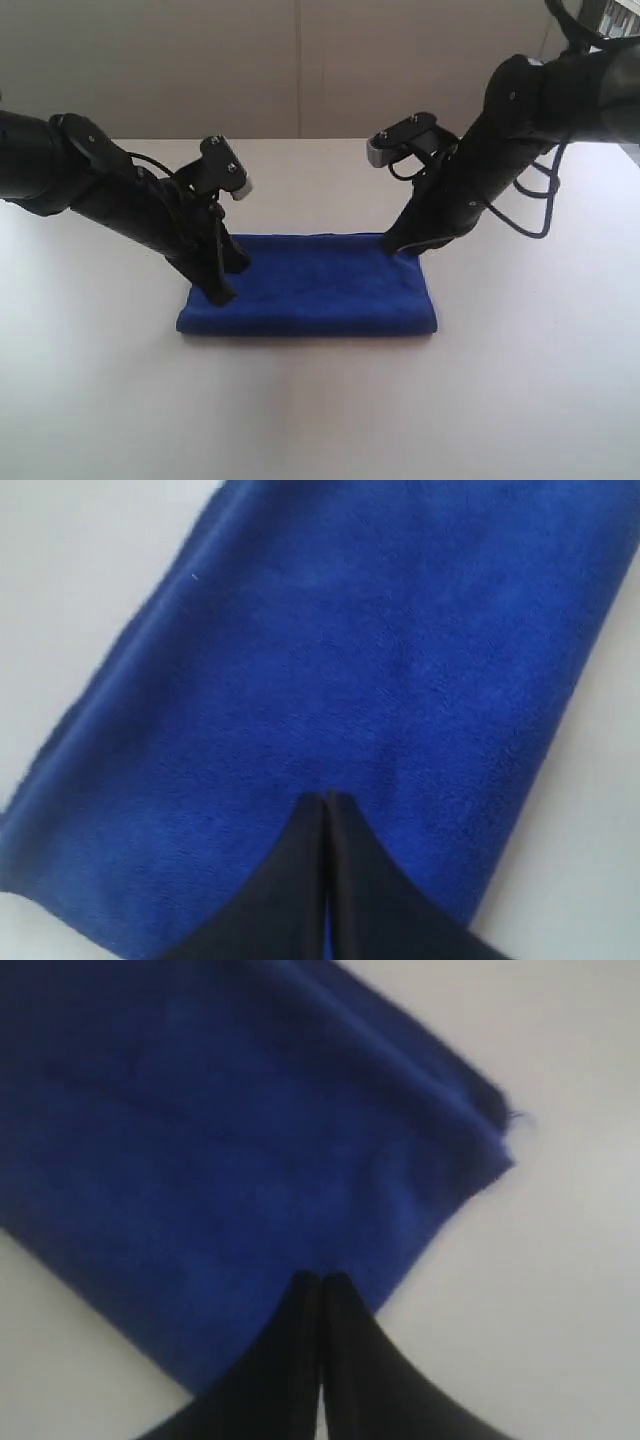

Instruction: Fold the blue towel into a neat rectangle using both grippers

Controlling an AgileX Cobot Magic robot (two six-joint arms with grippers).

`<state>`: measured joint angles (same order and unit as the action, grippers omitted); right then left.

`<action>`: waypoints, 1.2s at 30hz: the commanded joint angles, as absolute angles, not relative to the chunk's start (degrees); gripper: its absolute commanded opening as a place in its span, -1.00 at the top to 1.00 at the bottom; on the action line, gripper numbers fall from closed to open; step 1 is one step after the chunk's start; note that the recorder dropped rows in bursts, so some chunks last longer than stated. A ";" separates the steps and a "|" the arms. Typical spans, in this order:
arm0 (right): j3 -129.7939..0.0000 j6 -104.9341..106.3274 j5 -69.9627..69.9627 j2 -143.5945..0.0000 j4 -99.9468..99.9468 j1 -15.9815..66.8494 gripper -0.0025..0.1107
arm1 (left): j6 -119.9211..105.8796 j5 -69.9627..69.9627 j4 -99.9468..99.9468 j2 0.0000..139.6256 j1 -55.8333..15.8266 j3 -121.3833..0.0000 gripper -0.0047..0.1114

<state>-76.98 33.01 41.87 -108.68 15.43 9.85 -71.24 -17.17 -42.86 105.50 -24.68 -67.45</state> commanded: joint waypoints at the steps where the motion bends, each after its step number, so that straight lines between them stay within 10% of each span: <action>1: -77.19 35.50 44.76 -111.48 18.65 10.30 0.96 | -70.05 -20.17 -42.68 107.72 -24.75 -67.70 0.92; 27: -79.27 40.15 48.34 -111.37 22.67 10.51 0.96 | -64.00 -23.11 -33.38 104.98 -24.65 -67.39 0.92; 36: -80.07 43.73 40.19 -117.15 26.03 21.74 0.96 | -54.49 -25.55 -22.79 107.12 -24.65 -65.18 0.92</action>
